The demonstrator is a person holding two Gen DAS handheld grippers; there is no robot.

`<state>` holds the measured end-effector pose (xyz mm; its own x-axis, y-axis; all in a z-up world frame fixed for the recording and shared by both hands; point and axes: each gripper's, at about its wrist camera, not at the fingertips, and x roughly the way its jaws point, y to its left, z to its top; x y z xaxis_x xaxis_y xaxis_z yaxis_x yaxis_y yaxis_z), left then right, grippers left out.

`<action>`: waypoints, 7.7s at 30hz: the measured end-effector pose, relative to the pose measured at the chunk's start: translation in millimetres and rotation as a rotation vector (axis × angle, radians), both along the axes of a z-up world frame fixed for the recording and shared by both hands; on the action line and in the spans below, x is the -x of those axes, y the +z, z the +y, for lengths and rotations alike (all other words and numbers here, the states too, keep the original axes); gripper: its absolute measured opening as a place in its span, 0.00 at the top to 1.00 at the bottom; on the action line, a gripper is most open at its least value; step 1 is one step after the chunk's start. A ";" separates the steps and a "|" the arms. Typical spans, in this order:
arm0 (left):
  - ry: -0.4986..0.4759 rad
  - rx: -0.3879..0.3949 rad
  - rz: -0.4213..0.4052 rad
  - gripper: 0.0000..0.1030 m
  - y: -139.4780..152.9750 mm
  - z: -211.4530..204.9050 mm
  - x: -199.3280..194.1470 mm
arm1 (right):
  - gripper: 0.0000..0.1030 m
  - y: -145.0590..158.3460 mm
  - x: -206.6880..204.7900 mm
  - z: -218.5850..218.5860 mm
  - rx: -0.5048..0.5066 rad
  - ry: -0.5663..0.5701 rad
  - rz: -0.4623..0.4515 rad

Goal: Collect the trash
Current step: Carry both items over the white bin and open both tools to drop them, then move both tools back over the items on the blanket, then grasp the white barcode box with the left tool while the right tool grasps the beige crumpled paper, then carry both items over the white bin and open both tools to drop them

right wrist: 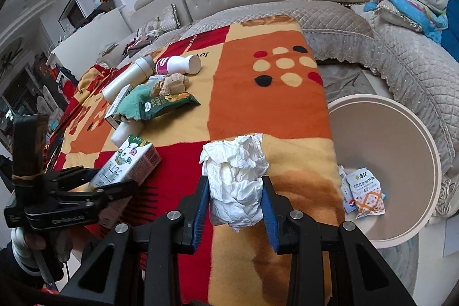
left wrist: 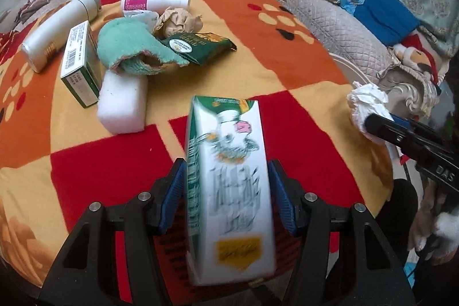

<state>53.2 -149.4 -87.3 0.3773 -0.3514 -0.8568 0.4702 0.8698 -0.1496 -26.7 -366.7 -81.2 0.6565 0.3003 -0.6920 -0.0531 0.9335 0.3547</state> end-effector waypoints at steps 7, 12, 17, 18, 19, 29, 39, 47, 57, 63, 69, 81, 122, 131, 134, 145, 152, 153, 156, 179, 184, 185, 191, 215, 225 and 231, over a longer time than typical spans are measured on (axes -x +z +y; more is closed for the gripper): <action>0.000 0.000 -0.001 0.52 -4.5 -3.6 -2.1 | 0.67 1.0 0.7 0.1 0.001 0.001 -0.005; -0.025 0.012 -0.027 0.52 7.2 -13.6 0.5 | 0.67 4.9 3.1 -6.2 0.002 -0.013 -0.015; -0.056 0.030 -0.047 0.52 21.5 -31.8 0.0 | 0.67 11.2 7.2 -19.8 -0.003 -0.043 -0.033; -0.064 0.035 -0.049 0.52 24.3 -37.2 0.4 | 0.67 12.2 8.6 -23.3 -0.003 -0.050 -0.035; -0.074 0.040 -0.053 0.52 27.5 -43.8 0.4 | 0.67 13.2 10.5 -26.8 -0.002 -0.058 -0.038; -0.171 0.085 -0.065 0.52 43.1 -112.1 4.7 | 0.67 12.4 28.7 -79.9 0.005 -0.181 -0.030; -0.240 0.103 -0.060 0.52 47.7 -180.0 0.6 | 0.67 1.6 36.8 -121.1 -0.005 -0.264 -0.007; -0.249 0.116 -0.042 0.52 41.0 -204.3 -6.7 | 0.66 -12.5 33.5 -143.4 -0.014 -0.312 0.027; -0.255 0.159 0.000 0.51 28.9 -221.8 -16.9 | 0.57 -33.0 25.4 -154.1 -0.029 -0.339 0.073; -0.249 0.183 0.027 0.43 25.4 -222.4 -20.6 | 0.39 -36.5 25.0 -160.2 -0.031 -0.373 0.086; -0.244 0.181 0.030 0.42 26.9 -219.8 -19.2 | 0.37 -37.6 26.7 -161.1 -0.034 -0.374 0.093; -0.226 0.160 -0.013 0.42 31.9 -206.1 -12.0 | 0.36 -35.0 28.7 -151.3 -0.024 -0.360 0.093; 0.279 0.058 -0.110 0.42 45.2 62.6 -75.3 | 0.30 2.4 -40.3 16.0 0.029 -0.038 0.046; 0.364 0.045 -0.062 0.42 28.0 96.2 -124.1 | 0.30 8.6 -58.1 45.6 0.026 0.035 0.046; 0.369 0.044 -0.054 0.42 21.9 97.1 -135.4 | 0.29 18.8 -69.7 49.7 0.037 0.049 0.023; 0.344 0.056 -0.013 0.43 17.7 99.5 -149.5 | 0.29 24.9 -162.1 87.8 -0.011 0.162 0.025; 0.332 0.064 0.012 0.43 13.4 104.7 -152.6 | 0.47 0.3 -226.0 113.4 -0.041 0.190 0.101; 0.334 0.075 0.021 0.43 12.3 106.5 -153.5 | 0.59 -4.1 -230.8 114.0 -0.047 0.190 0.113; 0.339 0.088 0.029 0.44 9.8 108.6 -155.9 | 0.70 -11.6 -233.9 111.8 -0.068 0.183 0.117; 0.237 0.127 -0.079 0.74 63.4 96.8 -86.8 | 0.72 34.6 -106.3 53.6 -0.046 0.127 -0.048; 0.186 0.139 -0.081 0.74 66.0 76.2 -65.8 | 0.72 31.0 -89.3 52.2 -0.040 0.115 -0.046; 0.177 0.141 -0.081 0.74 66.3 71.8 -62.4 | 0.72 30.8 -85.7 52.3 -0.032 0.112 -0.047; 0.116 0.153 -0.083 0.75 67.2 41.9 -43.6 | 0.72 28.9 -65.9 44.6 -0.016 0.083 -0.051; -0.128 0.164 -0.017 0.74 51.3 -121.3 -10.9 | 0.72 2.6 0.8 -82.8 0.005 -0.172 -0.016; -0.188 0.162 0.003 0.74 41.5 -182.1 -9.2 | 0.72 -18.1 17.2 -128.4 -0.008 -0.256 0.035; -0.205 0.162 0.003 0.74 36.9 -202.6 -11.0 | 0.72 -31.4 18.3 -142.2 -0.020 -0.281 0.063</action>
<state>64.2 -352.0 -50.4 0.2817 -0.5526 -0.7844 0.6332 0.7213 -0.2807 -45.1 -508.9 -112.6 0.6722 0.1271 -0.7294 0.2291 0.9011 0.3681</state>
